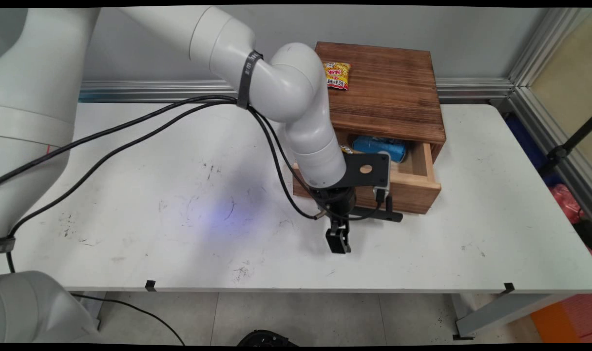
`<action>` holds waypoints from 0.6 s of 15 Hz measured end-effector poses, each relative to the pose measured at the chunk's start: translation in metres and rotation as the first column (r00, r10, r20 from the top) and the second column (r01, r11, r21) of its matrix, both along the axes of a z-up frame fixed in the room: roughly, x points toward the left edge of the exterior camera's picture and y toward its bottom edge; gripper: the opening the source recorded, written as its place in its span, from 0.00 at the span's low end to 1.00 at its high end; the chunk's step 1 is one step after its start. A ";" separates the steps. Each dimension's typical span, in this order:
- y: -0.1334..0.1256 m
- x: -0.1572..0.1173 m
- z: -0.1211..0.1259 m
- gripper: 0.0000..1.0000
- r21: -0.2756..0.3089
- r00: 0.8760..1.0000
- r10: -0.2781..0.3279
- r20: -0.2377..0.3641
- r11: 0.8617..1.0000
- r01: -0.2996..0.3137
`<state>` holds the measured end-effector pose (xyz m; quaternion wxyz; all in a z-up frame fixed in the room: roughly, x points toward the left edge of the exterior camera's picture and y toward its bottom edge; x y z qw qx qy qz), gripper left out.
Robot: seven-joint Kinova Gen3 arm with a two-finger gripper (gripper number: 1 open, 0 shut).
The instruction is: Open the drawer
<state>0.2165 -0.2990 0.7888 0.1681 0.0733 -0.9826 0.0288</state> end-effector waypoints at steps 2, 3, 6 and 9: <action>0.008 -0.002 0.001 1.00 0.008 1.000 0.001 -0.004 1.000 -0.001; 0.013 -0.003 0.001 1.00 0.011 1.000 0.002 -0.006 1.000 -0.001; 0.027 -0.006 0.003 1.00 0.021 1.000 -0.001 -0.013 1.000 0.001; 0.041 -0.009 0.005 1.00 0.025 1.000 -0.007 -0.022 1.000 0.008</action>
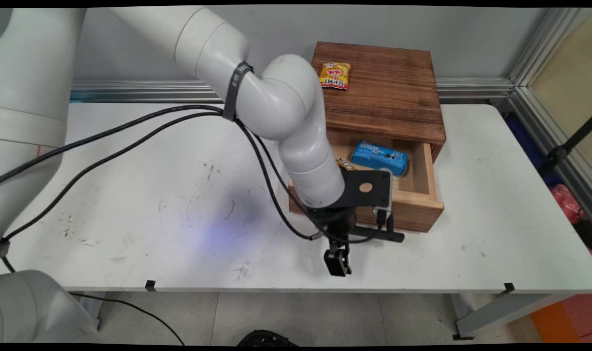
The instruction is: Open the drawer
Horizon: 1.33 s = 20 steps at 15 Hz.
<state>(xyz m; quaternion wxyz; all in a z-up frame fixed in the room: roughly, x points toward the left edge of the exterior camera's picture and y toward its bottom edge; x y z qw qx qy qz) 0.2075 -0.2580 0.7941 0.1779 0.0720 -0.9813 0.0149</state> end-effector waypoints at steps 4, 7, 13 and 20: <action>0.016 -0.004 0.003 1.00 -0.001 1.000 -0.010 -0.009 1.000 0.010; 0.029 -0.006 0.005 1.00 0.002 1.000 -0.018 -0.013 1.000 0.018; 0.051 -0.010 0.007 1.00 0.013 0.999 -0.032 -0.021 0.999 0.033; 0.073 -0.017 0.012 1.00 0.021 0.998 -0.054 -0.037 0.998 0.054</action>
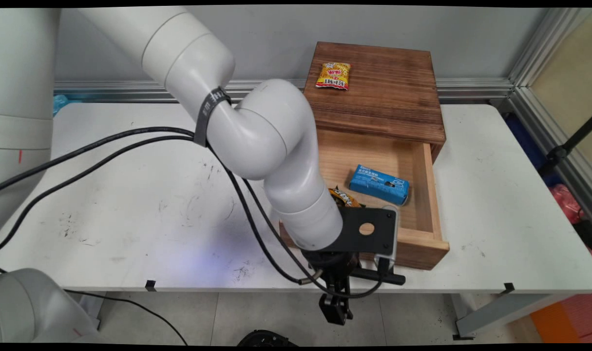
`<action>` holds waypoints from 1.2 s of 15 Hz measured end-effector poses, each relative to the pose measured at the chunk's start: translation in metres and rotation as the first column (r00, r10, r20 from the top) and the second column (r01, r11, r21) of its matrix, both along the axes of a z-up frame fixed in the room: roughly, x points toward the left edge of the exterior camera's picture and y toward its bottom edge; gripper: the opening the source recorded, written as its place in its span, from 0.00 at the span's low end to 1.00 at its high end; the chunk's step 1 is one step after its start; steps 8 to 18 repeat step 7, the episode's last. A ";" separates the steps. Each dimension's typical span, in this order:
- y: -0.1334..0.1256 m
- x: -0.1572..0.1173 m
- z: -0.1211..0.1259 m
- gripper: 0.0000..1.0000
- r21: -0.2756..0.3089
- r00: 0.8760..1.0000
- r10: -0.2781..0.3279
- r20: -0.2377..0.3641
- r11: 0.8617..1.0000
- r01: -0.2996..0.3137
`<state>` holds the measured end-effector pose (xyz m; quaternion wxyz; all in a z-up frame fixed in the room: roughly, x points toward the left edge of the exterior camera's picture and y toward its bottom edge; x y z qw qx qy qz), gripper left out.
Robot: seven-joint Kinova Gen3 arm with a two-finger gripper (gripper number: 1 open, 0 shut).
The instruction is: Open the drawer
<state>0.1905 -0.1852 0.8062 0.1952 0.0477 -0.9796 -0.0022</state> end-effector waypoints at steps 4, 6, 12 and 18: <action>0.009 -0.002 0.003 1.00 -0.003 1.000 -0.013 -0.006 1.000 0.013; 0.011 -0.003 0.004 1.00 -0.006 1.000 -0.019 -0.009 1.000 0.019; 0.013 -0.004 0.005 1.00 -0.011 1.000 -0.024 -0.013 1.000 0.024; 0.013 -0.004 0.005 1.00 -0.011 1.000 -0.024 -0.013 1.000 0.024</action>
